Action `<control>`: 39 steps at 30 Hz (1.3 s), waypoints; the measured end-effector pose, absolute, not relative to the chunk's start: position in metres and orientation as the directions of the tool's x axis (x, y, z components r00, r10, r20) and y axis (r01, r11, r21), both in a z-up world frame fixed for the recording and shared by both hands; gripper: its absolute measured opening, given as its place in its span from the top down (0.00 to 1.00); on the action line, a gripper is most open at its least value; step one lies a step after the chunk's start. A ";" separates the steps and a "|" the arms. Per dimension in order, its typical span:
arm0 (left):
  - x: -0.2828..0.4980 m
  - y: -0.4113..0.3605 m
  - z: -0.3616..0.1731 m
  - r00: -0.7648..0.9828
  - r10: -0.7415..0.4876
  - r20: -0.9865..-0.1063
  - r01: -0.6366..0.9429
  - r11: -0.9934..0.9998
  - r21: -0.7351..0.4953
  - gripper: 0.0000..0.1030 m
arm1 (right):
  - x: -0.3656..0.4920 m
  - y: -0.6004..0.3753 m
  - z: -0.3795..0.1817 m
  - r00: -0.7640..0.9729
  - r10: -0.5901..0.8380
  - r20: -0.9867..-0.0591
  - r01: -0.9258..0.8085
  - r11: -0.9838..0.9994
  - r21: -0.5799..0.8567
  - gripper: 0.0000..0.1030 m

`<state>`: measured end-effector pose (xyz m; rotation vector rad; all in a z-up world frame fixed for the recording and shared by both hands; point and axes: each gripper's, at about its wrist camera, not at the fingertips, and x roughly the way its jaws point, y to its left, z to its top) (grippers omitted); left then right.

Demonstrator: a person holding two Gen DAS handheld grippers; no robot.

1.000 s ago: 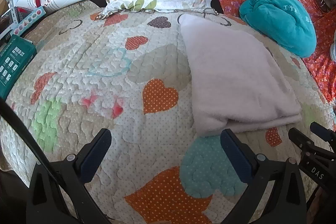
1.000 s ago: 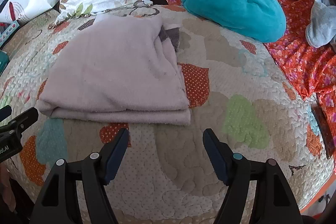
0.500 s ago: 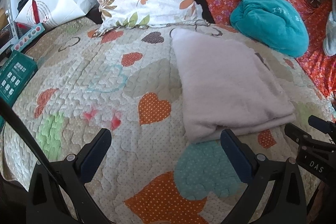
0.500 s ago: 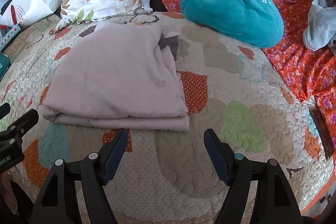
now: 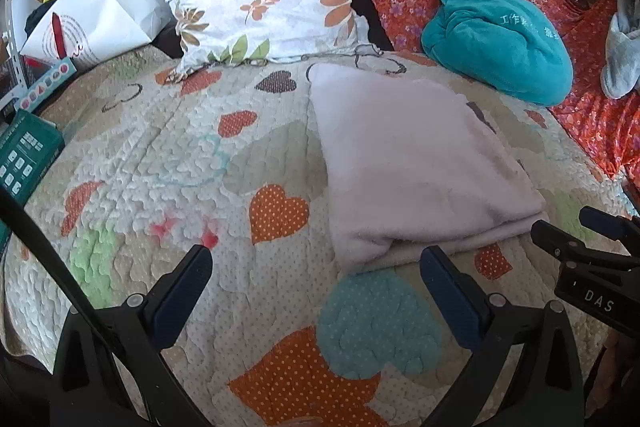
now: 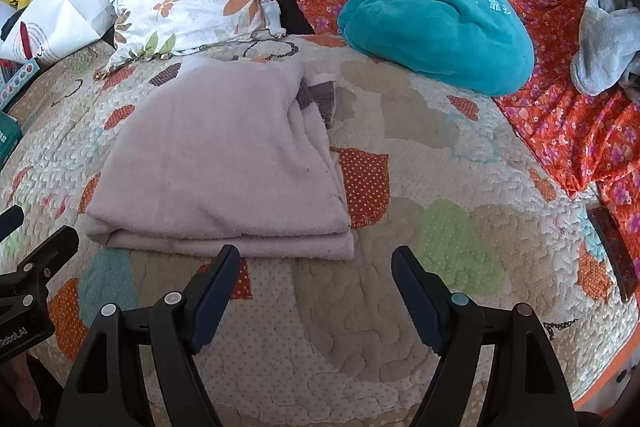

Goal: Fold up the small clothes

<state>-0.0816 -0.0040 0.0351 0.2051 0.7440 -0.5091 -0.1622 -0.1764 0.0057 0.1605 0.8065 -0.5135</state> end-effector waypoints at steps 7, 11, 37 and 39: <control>-0.076 -0.002 0.031 0.604 -0.358 -0.712 0.496 0.868 -0.016 0.00 | -0.161 -0.176 0.003 0.573 -0.368 -0.733 0.489 0.871 -0.056 0.20; -0.074 -0.001 0.028 0.596 -0.353 -0.721 0.495 0.869 -0.017 0.00 | -0.160 -0.174 0.002 0.572 -0.368 -0.733 0.486 0.872 -0.059 0.19; -0.071 -0.004 0.020 0.554 -0.350 -0.756 0.501 0.865 -0.033 0.00 | -0.157 -0.170 -0.002 0.565 -0.357 -0.744 0.468 0.881 -0.067 0.18; -0.070 -0.004 0.019 0.552 -0.347 -0.758 0.501 0.865 -0.032 0.00 | -0.157 -0.170 -0.003 0.564 -0.355 -0.745 0.465 0.882 -0.069 0.18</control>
